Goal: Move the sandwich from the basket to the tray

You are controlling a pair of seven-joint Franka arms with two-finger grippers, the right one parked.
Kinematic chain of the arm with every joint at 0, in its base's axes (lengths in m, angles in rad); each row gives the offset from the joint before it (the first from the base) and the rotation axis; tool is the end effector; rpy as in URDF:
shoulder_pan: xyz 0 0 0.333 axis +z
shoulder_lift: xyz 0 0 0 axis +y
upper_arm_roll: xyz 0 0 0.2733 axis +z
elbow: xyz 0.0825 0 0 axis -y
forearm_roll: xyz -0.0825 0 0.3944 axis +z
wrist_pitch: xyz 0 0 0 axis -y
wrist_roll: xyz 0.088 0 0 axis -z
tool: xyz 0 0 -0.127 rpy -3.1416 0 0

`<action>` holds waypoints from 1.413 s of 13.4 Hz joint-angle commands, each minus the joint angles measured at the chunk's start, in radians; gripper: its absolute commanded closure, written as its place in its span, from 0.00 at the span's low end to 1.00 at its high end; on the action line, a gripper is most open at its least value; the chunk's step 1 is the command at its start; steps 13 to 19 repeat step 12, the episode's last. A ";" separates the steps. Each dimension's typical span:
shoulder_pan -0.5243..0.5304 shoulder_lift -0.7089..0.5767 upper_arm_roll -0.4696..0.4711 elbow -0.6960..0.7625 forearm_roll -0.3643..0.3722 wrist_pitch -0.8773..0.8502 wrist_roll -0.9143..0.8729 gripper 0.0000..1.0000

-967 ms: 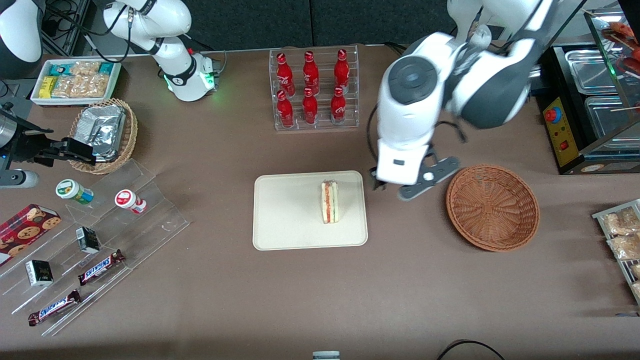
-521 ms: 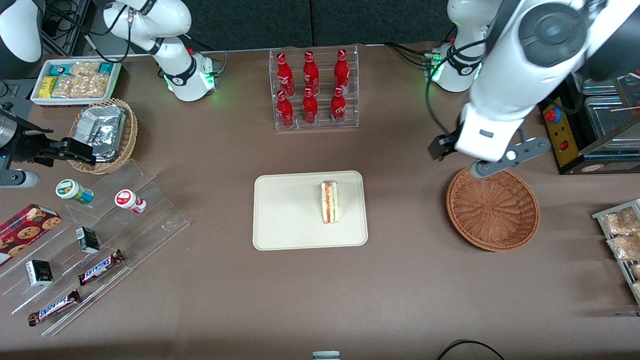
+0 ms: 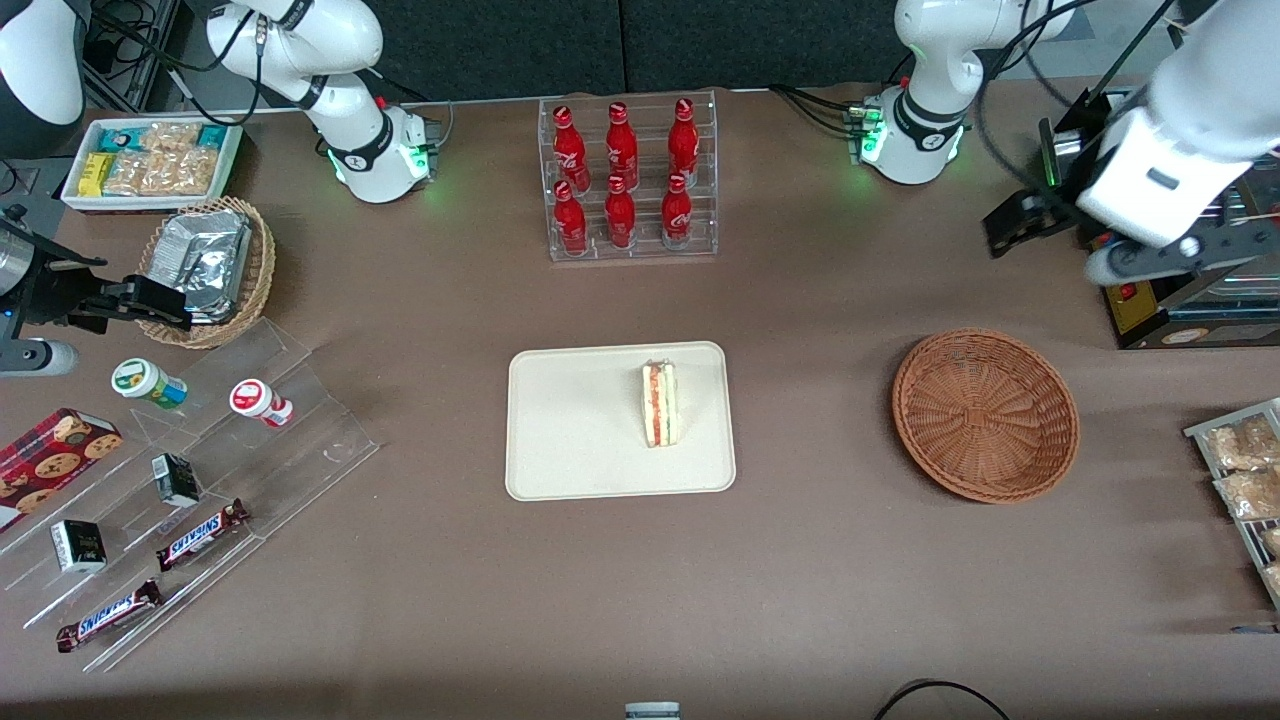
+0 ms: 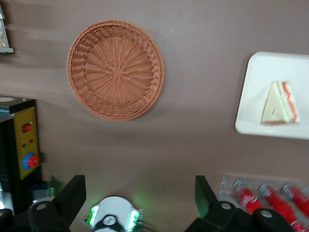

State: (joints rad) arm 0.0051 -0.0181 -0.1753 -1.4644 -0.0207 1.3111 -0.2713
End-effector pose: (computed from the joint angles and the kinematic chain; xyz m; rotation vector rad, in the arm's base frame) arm 0.5205 -0.0933 0.6008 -3.1178 -0.1519 0.2125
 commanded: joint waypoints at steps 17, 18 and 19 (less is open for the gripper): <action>-0.043 -0.249 0.151 -0.221 0.019 0.028 0.250 0.00; -0.043 -0.249 0.151 -0.221 0.019 0.028 0.250 0.00; -0.043 -0.249 0.151 -0.221 0.019 0.028 0.250 0.00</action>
